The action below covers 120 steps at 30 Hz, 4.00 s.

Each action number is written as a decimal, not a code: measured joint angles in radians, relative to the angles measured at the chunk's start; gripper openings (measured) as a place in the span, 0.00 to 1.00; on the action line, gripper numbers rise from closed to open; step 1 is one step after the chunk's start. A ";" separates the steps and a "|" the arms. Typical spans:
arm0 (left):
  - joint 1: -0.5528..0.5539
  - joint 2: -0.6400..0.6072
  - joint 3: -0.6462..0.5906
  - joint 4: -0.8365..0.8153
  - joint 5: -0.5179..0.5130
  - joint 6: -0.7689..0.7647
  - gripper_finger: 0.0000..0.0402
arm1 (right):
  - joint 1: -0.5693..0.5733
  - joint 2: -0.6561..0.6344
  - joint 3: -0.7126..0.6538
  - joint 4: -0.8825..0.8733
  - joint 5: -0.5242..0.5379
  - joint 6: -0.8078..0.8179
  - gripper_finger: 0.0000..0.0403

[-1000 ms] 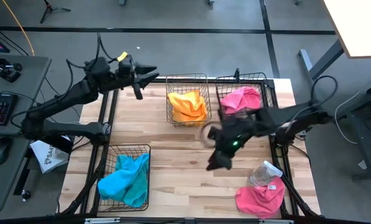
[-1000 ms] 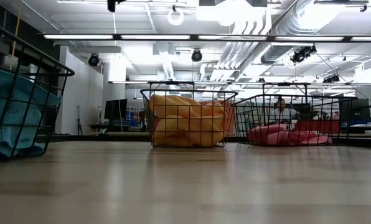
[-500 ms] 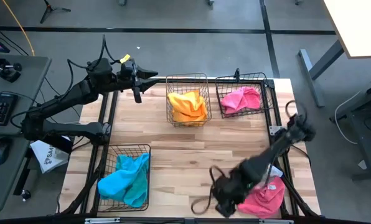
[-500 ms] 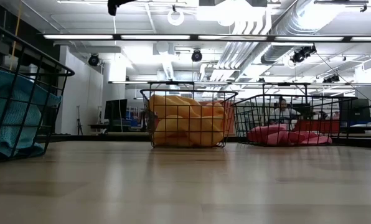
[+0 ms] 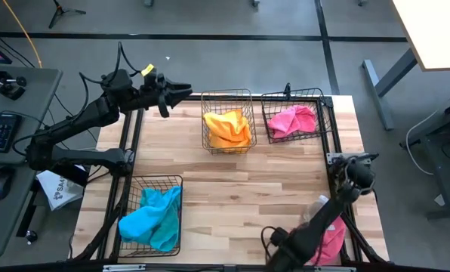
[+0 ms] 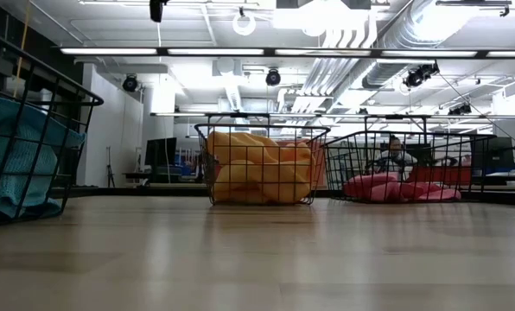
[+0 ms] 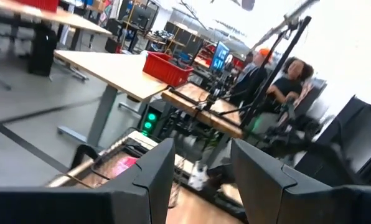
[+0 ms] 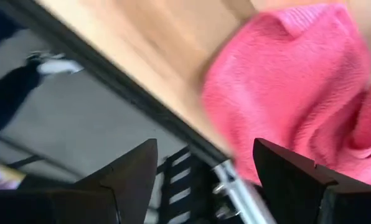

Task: Sort microfiber towel by color & place in baskets
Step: Put the pink towel into the top black wire basket, then return to Home Position

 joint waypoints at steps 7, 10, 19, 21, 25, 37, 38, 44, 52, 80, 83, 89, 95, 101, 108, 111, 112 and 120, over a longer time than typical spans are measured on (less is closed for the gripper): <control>-0.017 0.000 0.000 0.000 -0.002 -0.094 0.36 | 0.045 0.086 0.000 -0.037 0.032 -0.010 0.64; -0.024 0.000 0.000 -0.001 -0.003 -0.092 0.36 | 0.051 0.120 0.000 -0.038 0.035 -0.002 0.64; -0.023 0.000 0.000 0.047 -0.009 -0.010 0.36 | 0.045 0.188 0.007 -0.028 -0.017 -0.133 0.42; -0.023 0.000 0.000 0.083 -0.009 0.015 0.36 | 0.046 0.184 0.006 -0.021 -0.019 -0.161 0.22; -0.016 -0.003 0.000 0.172 -0.009 0.055 0.36 | 0.053 0.126 0.021 -0.108 0.034 -0.197 0.05; 0.024 -0.006 0.002 0.349 -0.010 0.006 0.36 | -0.071 -0.263 0.339 -0.224 0.641 -0.739 0.01; 0.024 -0.005 0.002 0.347 -0.010 0.006 0.36 | -0.103 -0.277 0.346 -0.215 0.686 -0.802 0.00; 0.024 -0.006 0.002 0.347 -0.010 0.011 0.36 | -0.307 -0.366 0.441 -0.220 1.030 -1.165 0.00; 0.024 -0.006 0.002 0.345 -0.009 0.006 0.36 | -0.574 -0.539 0.550 -0.263 1.385 -1.329 0.00; 0.089 -0.168 0.001 0.256 -0.007 0.111 0.36 | -1.233 -0.935 -0.427 0.128 1.019 -1.024 0.00; 0.089 -0.200 0.001 0.200 0.003 0.109 0.36 | -1.254 -0.989 -0.552 0.165 0.968 -0.945 0.00; 0.087 -0.229 0.001 0.093 0.142 0.091 0.36 | -1.283 -1.036 -0.698 0.202 0.860 -0.844 0.01; 0.088 -0.192 0.001 0.074 0.129 0.007 0.36 | -1.390 -1.036 -0.770 0.263 0.686 -0.948 0.22; 0.075 -0.153 0.000 0.074 0.098 -0.027 0.36 | -1.473 -1.037 -0.743 0.258 0.614 -1.103 0.59; -0.024 -0.111 0.000 0.066 0.076 0.003 0.36 | -1.504 -1.038 -0.649 0.244 0.460 -1.235 0.85; -0.094 -0.082 -0.008 0.056 0.013 0.067 0.36 | -1.504 -1.038 -0.629 0.238 0.421 -1.234 0.87; -0.120 -0.074 -0.026 0.066 -0.007 0.085 0.36 | -1.504 -1.038 -0.627 0.239 0.402 -1.234 0.87; -0.294 -0.059 -0.446 0.541 -0.160 -0.010 0.36 | -1.496 -1.052 -0.626 0.276 0.136 -1.160 0.85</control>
